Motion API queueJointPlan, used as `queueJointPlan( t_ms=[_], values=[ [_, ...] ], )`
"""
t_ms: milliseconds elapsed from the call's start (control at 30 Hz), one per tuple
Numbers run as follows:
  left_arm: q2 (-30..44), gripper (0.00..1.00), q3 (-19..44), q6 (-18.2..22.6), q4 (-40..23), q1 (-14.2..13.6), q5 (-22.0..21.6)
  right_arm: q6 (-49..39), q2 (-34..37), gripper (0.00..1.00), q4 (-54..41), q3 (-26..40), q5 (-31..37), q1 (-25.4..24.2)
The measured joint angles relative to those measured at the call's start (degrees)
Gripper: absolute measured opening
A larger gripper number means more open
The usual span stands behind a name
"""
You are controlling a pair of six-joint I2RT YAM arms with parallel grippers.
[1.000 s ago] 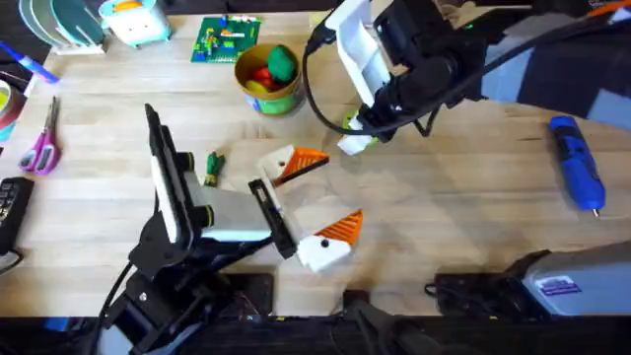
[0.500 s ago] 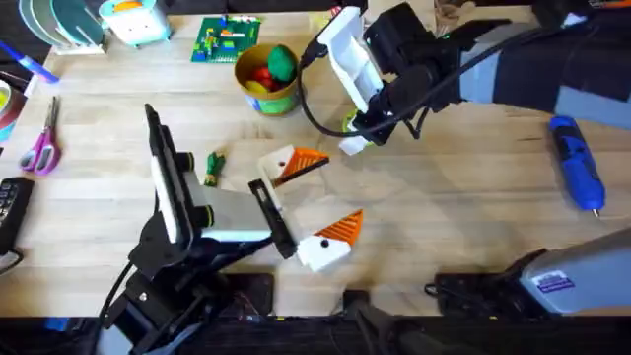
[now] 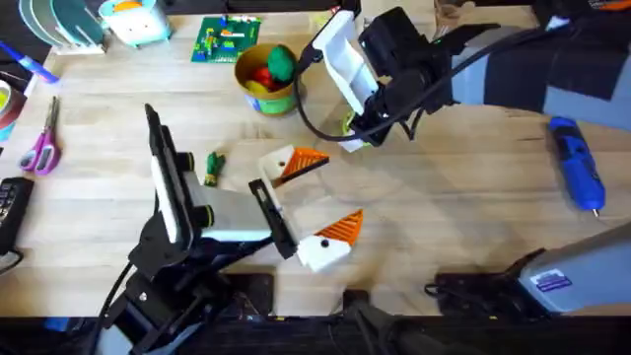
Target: Pick up the gripper from the table and insert it into the empty holder that is missing its gripper. Then pick up a screw, insert it into the mounting hole, and use the screwdriver to tighten it. Finally, clean up the table by picking up the vegetable and placing it into the bucket.
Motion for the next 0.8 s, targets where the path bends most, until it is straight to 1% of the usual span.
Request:
queueJointPlan(
  t_ms=[300,367,533,567,633,667,800],
  values=[
    [0.0,0.993,0.0,0.0,0.0,0.0,0.0,-0.2,0.2,0.328,0.0,0.0,0.0,0.0],
    [0.0,0.993,0.0,0.0,0.0,0.0,0.0,-0.2,0.2,0.273,0.0,0.0,0.0,0.0],
    [0.0,0.993,0.0,0.0,0.0,0.0,0.0,-0.2,0.5,0.188,0.3,0.2,0.4,0.0],
    [0.0,0.993,0.0,0.0,0.0,0.0,0.0,-0.2,0.5,0.155,0.3,0.2,0.4,0.0],
    [0.0,0.992,0.0,0.0,0.0,0.0,0.0,-0.2,0.5,0.050,0.3,0.2,0.4,0.0],
    [0.0,0.992,0.0,0.0,0.0,0.0,0.0,-0.2,0.5,0.017,0.4,0.2,0.4,0.0],
    [0.0,0.993,0.0,0.0,0.0,0.0,0.0,-0.2,0.5,0.010,0.4,0.2,1.2,0.0]
  ],
)
